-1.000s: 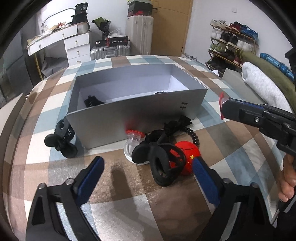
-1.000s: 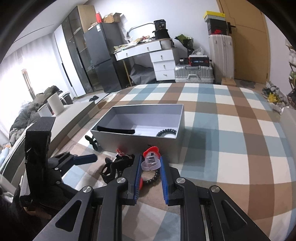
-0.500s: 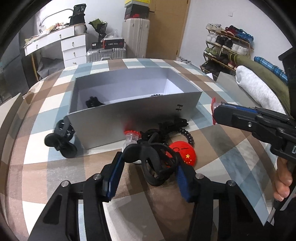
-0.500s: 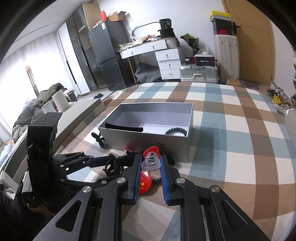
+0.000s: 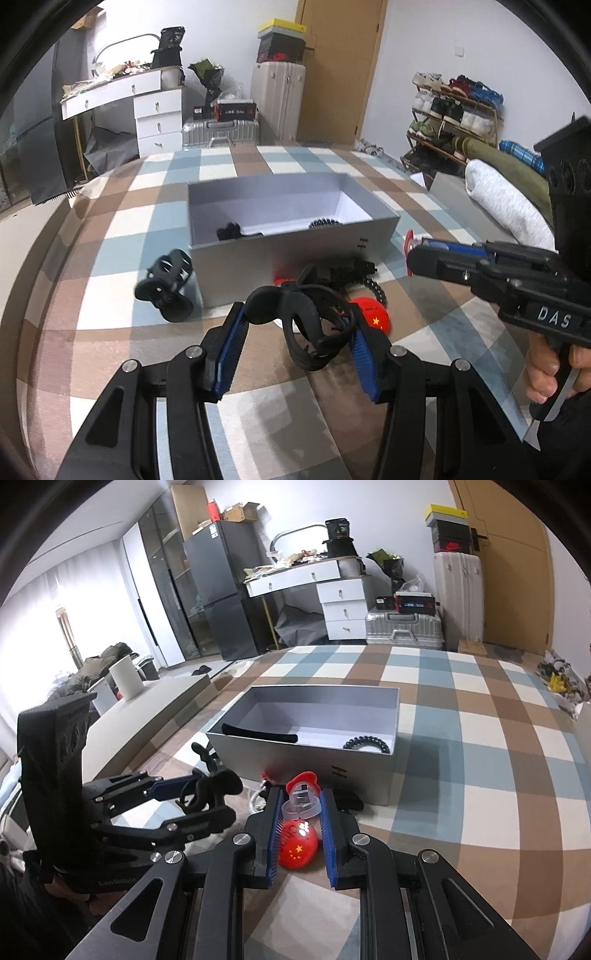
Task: Organize jewelry
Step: 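Close the left gripper on the large black clip while the right gripper lifts the cup, then carry the cup and black clip into the grey box and open both grippers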
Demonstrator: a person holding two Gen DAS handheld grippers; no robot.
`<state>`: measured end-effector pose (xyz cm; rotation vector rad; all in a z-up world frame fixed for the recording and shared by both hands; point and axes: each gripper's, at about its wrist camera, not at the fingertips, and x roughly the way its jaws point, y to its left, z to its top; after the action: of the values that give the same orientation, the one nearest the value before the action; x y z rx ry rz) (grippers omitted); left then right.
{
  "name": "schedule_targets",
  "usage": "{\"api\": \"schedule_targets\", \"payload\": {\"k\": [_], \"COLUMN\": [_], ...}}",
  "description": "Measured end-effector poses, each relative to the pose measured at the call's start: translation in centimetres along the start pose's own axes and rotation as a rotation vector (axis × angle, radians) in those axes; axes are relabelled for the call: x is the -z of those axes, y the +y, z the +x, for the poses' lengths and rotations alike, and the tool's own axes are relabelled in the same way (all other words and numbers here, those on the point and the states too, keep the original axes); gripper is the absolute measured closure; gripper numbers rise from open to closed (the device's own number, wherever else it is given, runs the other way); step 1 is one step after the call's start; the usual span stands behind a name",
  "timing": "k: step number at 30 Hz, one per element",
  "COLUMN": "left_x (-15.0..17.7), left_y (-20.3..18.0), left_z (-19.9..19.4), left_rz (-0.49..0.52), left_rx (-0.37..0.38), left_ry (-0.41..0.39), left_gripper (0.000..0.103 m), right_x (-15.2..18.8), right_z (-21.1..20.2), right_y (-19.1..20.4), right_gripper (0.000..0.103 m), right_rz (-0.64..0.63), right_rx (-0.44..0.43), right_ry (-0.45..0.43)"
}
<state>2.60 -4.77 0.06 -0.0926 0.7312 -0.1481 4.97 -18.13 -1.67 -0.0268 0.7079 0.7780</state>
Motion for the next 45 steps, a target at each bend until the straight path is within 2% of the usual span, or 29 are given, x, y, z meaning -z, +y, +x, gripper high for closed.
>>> {"api": "schedule_targets", "payload": {"k": [13, 23, 35, 45], "left_x": [-1.3, -3.1, -4.3, -4.1], "left_y": [1.2, 2.8, 2.9, 4.2], "left_z": [-1.8, -1.8, 1.1, 1.5], "left_rz": [-0.019, -0.053, 0.007, -0.06], "left_rx": [-0.025, -0.035, -0.055, -0.034], "left_ry": [-0.113, -0.179, -0.189, -0.181], "left_gripper": [0.055, 0.055, 0.055, 0.055], "right_x": [-0.7, -1.7, -4.4, -5.8], "right_z": [-1.4, -2.0, -1.9, -0.7], "right_y": [0.0, -0.6, -1.1, -2.1], "right_gripper": [0.084, 0.084, 0.084, 0.084], "right_rz": [0.011, 0.047, 0.075, 0.097], "right_rx": [-0.003, -0.008, 0.017, 0.016], "right_ry": [-0.08, -0.144, -0.202, -0.213]}}
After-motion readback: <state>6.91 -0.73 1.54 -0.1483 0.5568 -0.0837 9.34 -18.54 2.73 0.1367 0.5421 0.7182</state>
